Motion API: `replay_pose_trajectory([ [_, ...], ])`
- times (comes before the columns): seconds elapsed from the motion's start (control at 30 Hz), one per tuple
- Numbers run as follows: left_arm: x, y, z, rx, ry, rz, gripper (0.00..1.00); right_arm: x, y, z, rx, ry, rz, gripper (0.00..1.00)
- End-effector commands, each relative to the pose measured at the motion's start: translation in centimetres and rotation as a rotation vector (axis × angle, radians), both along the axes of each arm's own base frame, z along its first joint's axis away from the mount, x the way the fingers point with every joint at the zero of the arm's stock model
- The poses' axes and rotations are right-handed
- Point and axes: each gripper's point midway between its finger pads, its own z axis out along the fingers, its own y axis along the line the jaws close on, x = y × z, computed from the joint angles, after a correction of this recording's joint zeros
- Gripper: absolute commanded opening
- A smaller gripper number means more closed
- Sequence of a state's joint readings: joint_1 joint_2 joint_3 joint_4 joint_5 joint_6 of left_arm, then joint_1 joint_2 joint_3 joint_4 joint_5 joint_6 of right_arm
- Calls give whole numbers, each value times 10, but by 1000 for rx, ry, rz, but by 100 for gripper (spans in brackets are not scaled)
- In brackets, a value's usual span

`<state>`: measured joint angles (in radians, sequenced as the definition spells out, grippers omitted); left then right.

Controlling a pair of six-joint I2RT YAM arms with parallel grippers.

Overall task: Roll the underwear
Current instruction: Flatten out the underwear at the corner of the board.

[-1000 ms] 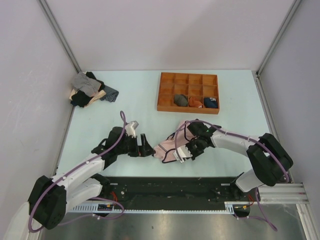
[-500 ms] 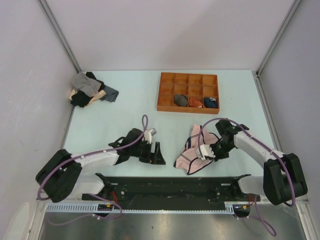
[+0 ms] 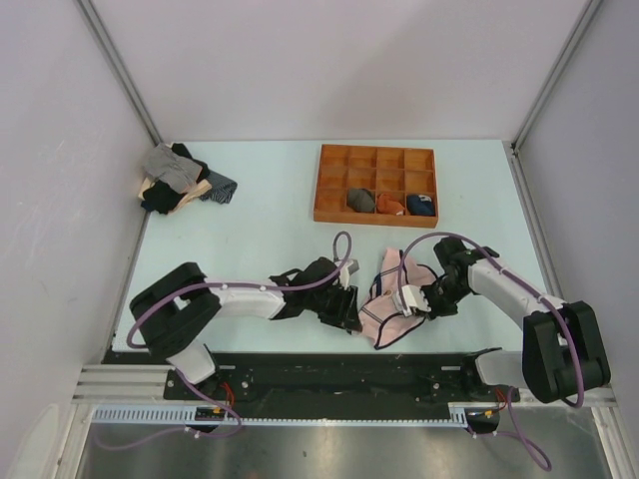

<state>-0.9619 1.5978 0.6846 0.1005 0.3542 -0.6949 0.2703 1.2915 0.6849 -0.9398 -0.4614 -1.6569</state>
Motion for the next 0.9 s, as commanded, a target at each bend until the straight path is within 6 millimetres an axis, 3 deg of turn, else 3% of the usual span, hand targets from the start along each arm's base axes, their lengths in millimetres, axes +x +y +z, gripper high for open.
replay_pose_trajectory([
  [0.0, -6, 9, -31, 143, 14, 6, 34, 3, 5, 3, 41, -12, -1, 0],
  [0.07, -2, 8, -26, 141, -14, -3, 10, 12, 7, 9, 54, -57, -13, 0],
  [0.1, 0, 18, -29, 194, -22, 10, 5, 16, 9, 11, 61, -67, -33, 0],
  [0.13, 11, 17, -14, 181, -74, 10, 1, 23, 13, 17, 83, -95, -43, 0],
  [0.2, 20, 27, -2, 204, -97, 16, 0, 44, 22, 37, 127, -140, -95, 0],
  [0.27, 46, 34, 28, 167, -162, 39, 0, 67, 36, 57, 195, -169, -147, 0],
  [0.3, 50, 43, 34, 183, -161, 47, 0, 87, 44, 80, 236, -220, -164, 0],
  [0.33, 70, 49, 53, 161, -201, 68, 0, 98, 55, 97, 297, -222, -212, 0],
  [0.37, 78, 54, 76, 128, -242, 77, 0, 105, 63, 109, 328, -227, -220, 0],
  [0.4, 79, 63, 86, 136, -243, 78, 0, 121, 74, 138, 376, -279, -227, 0],
  [0.43, 95, 66, 116, 98, -300, 85, 0, 129, 83, 153, 413, -293, -255, 0],
  [0.47, 100, 70, 133, 87, -330, 90, 0, 134, 92, 166, 439, -313, -261, 0],
  [0.5, 97, 79, 151, 86, -346, 87, 0, 135, 107, 182, 472, -338, -240, 0],
  [0.53, 106, 80, 184, 58, -417, 89, 0, 145, 116, 211, 518, -406, -232, 0],
  [0.63, 95, 89, 229, 33, -472, 69, 0, 140, 137, 265, 643, -463, -223, 0],
  [0.7, 75, 89, 244, -34, -466, 29, 0, 128, 137, 274, 665, -461, -170, 0],
  [0.73, 64, 90, 231, -41, -421, 23, 0, 113, 134, 261, 645, -388, -146, 0],
  [0.8, 43, 80, 218, -105, -373, -30, 1, 99, 121, 225, 585, -350, -68, 0],
  [0.83, 25, 82, 180, -86, -271, -37, 3, 81, 113, 202, 542, -285, -46, 0],
  [0.87, 19, 74, 167, -121, -253, -52, 4, 63, 103, 158, 477, -208, -25, 0],
])
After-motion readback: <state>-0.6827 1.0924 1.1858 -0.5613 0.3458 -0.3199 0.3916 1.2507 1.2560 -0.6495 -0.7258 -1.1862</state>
